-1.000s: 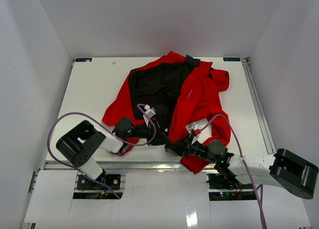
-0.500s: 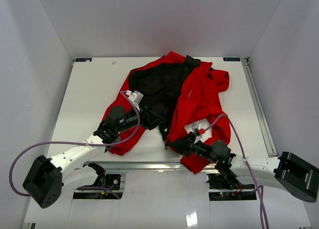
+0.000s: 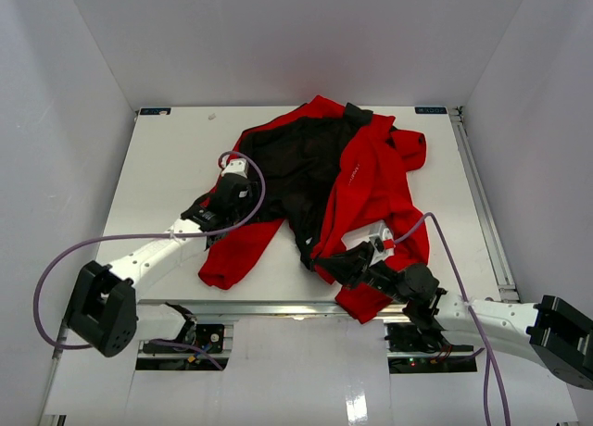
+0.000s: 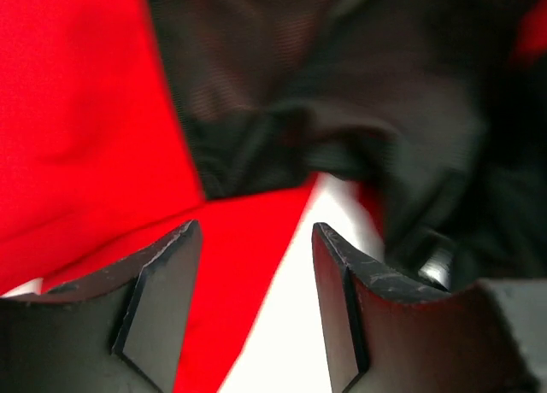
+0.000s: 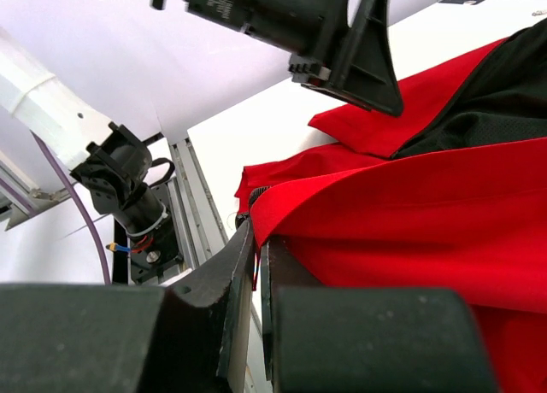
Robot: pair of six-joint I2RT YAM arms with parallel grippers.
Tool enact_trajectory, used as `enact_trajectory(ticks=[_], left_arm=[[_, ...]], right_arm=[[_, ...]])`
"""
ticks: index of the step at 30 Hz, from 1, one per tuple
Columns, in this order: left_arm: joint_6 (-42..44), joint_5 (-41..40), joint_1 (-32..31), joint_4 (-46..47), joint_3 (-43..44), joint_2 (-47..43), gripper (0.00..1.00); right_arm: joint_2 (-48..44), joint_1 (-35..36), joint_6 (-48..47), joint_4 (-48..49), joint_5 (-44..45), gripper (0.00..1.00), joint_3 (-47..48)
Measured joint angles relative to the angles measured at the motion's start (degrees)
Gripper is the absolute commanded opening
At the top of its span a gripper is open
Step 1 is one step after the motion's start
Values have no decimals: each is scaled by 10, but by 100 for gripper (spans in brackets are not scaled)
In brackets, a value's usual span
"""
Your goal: Zip up the jacket
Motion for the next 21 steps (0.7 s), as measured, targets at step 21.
enact_trajectory(ticks=[21], left_arm=[[4, 60, 110, -53, 59, 159, 56]], right_arm=[[-57, 0, 10, -36, 7, 8, 0]])
